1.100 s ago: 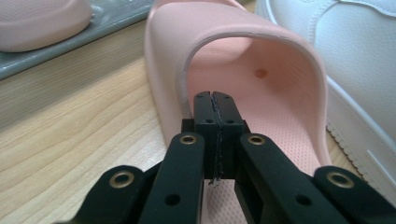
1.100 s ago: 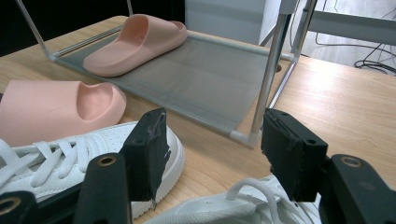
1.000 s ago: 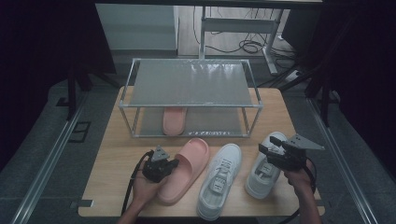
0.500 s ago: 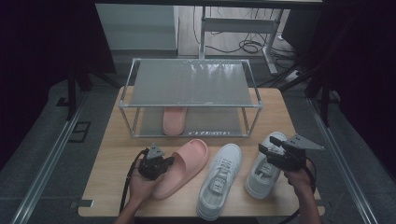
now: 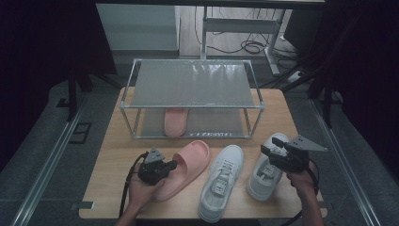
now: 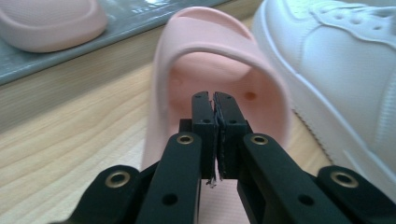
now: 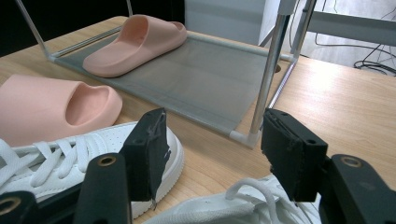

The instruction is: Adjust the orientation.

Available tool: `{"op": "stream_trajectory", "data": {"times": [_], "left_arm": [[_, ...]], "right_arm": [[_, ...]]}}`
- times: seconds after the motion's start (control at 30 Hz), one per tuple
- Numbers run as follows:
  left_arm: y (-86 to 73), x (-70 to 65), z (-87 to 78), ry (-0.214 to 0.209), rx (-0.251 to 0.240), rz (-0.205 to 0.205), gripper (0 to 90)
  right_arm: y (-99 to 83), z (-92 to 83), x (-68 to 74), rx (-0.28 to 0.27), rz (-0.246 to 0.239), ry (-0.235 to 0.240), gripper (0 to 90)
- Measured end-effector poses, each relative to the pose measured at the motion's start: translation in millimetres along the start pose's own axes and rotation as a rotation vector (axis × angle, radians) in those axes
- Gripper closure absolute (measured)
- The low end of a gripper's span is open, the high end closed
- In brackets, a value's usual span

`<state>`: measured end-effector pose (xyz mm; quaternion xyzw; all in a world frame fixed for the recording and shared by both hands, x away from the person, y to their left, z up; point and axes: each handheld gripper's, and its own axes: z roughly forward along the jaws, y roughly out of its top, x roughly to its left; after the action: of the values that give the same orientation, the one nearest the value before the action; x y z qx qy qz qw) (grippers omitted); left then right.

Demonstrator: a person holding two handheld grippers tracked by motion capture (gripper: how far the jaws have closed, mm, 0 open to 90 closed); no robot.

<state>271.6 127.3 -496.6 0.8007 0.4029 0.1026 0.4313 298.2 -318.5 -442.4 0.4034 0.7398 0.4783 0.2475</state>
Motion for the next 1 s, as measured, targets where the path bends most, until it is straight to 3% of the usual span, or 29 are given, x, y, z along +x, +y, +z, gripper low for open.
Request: {"op": "stream_trajectory", "data": {"times": [0.6, 1.0], "left_arm": [[-5.6, -19.1, 1.0, -0.072, 0.024, 0.016, 70.6], [-4.7, -20.9, 4.0, -0.077, 0.032, 0.005, 67.4]], "right_arm": [[-0.2, 0.0, -0.3, 0.001, 0.001, -0.002, 41.1], [0.1, -0.1, 0.2, 0.001, -0.002, -0.001, 41.1]]}}
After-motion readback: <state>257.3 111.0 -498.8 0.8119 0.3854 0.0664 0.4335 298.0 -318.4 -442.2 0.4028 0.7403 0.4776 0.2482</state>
